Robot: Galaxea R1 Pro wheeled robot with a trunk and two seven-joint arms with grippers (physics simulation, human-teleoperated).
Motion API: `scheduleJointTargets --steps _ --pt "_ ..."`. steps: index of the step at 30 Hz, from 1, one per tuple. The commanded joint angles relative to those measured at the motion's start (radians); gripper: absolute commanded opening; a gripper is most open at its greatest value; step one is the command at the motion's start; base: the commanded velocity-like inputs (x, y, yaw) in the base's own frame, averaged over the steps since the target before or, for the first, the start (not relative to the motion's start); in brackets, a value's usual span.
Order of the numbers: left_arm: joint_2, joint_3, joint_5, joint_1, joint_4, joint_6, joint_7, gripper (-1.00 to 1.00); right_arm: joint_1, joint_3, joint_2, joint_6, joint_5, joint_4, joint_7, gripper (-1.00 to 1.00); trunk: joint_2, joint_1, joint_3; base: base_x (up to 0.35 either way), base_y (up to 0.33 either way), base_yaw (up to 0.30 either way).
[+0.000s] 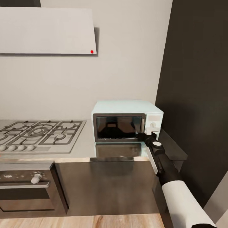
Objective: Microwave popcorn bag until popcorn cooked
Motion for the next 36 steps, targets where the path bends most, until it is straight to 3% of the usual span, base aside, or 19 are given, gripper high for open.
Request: scheduleJointTargets --steps 1,16,36 --pt "0.000 0.002 0.007 0.000 -0.001 0.000 0.000 1.00 -0.001 0.002 0.000 0.006 0.006 -0.001 -0.003 1.00 -0.001 0.000 -0.001 0.000 -0.070 0.000" --pt "0.000 0.002 0.007 0.001 -0.001 0.000 0.001 1.00 -0.001 0.008 0.017 0.006 0.004 -0.001 -0.009 1.00 -0.001 0.000 -0.001 0.000 -0.023 0.000" --pt "0.001 0.003 0.009 0.000 -0.001 -0.001 0.004 1.00 -0.001 0.009 0.014 0.006 0.005 0.002 -0.009 1.00 -0.001 0.000 -0.001 0.019 0.000 0.000"
